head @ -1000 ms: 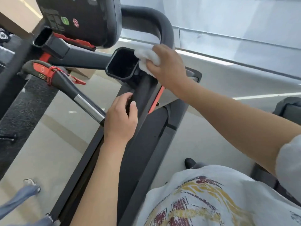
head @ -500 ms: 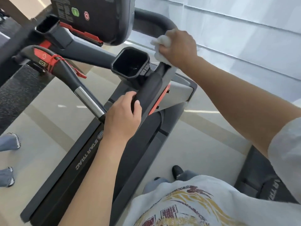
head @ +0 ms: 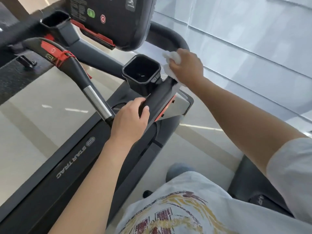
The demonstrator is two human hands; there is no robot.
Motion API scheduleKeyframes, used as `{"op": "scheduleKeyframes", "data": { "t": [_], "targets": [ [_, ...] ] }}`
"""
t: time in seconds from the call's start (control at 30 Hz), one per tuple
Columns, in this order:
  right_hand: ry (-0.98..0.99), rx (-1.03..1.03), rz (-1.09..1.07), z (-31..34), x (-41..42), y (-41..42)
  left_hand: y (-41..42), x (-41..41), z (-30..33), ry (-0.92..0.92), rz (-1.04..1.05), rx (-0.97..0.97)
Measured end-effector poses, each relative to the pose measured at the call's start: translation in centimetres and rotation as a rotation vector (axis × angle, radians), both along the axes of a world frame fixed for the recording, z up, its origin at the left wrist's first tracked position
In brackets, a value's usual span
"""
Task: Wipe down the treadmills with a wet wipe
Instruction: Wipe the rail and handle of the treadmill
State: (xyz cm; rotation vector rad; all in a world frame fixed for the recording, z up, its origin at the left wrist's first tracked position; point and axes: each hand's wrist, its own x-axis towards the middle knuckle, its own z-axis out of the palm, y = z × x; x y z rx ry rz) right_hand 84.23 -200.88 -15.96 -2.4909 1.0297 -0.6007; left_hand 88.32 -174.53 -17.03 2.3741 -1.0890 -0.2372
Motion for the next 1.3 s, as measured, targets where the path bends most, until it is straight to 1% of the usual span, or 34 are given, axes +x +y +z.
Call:
{"op": "scheduleKeyframes", "data": {
  "t": [0.07,0.17,0.27,0.33,0.4,0.47,0.57,0.7,0.77,0.83,0.9,1.0,1.1,1.23,1.3],
  "targets": [
    [0.075,0.036,-0.050,0.9,1.6,-2.1,0.0,0.1,0.1,0.051,0.023,-0.013],
    [0.147,0.020,-0.016,1.4,2.6,-3.3,0.1,0.3,0.0,0.181,0.079,-0.082],
    [0.057,0.059,0.098,0.4,1.0,-1.2,-0.3,0.9,0.0,0.309,0.201,-0.190],
    [-0.021,0.090,0.177,-0.7,-0.9,0.8,-1.2,1.0,0.1,0.315,0.263,-0.216],
    [-0.087,0.130,0.256,-1.4,-2.2,1.7,-2.8,1.1,0.2,0.296,0.294,-0.222],
    [-0.083,0.117,0.352,-1.3,-2.4,1.1,-4.1,1.1,0.2,0.249,0.313,-0.184],
    [-0.070,-0.005,0.522,-1.0,-0.7,-0.5,-4.6,1.1,0.0,0.141,0.386,-0.121],
    [-0.038,-0.195,0.798,-0.7,3.0,-0.3,-4.2,0.2,-0.2,-0.066,0.480,-0.073],
    [-0.021,-0.247,0.913,-0.4,5.0,0.6,-4.5,-0.2,-0.4,-0.132,0.515,-0.010],
    [-0.043,-0.240,1.007,-0.3,7.1,1.7,-4.8,-0.5,-0.4,-0.154,0.568,0.028],
    [-0.045,-0.199,1.032,-0.2,9.6,2.9,-5.0,-0.7,-0.3,-0.177,0.622,0.038],
    [0.046,-0.156,0.955,0.5,13.5,4.2,-5.2,-1.6,-0.5,-0.208,0.704,0.053],
    [0.121,-0.191,0.905,1.0,16.4,4.0,-5.2,-2.4,-0.7,-0.209,0.749,0.087],
    [0.213,-0.193,0.896,1.2,15.9,1.2,-5.3,-2.5,-0.7,-0.203,0.784,0.093],
    [0.177,-0.220,0.907,1.2,14.6,-1.0,-5.4,-2.5,-0.7,-0.201,0.788,0.093]
  ]
}}
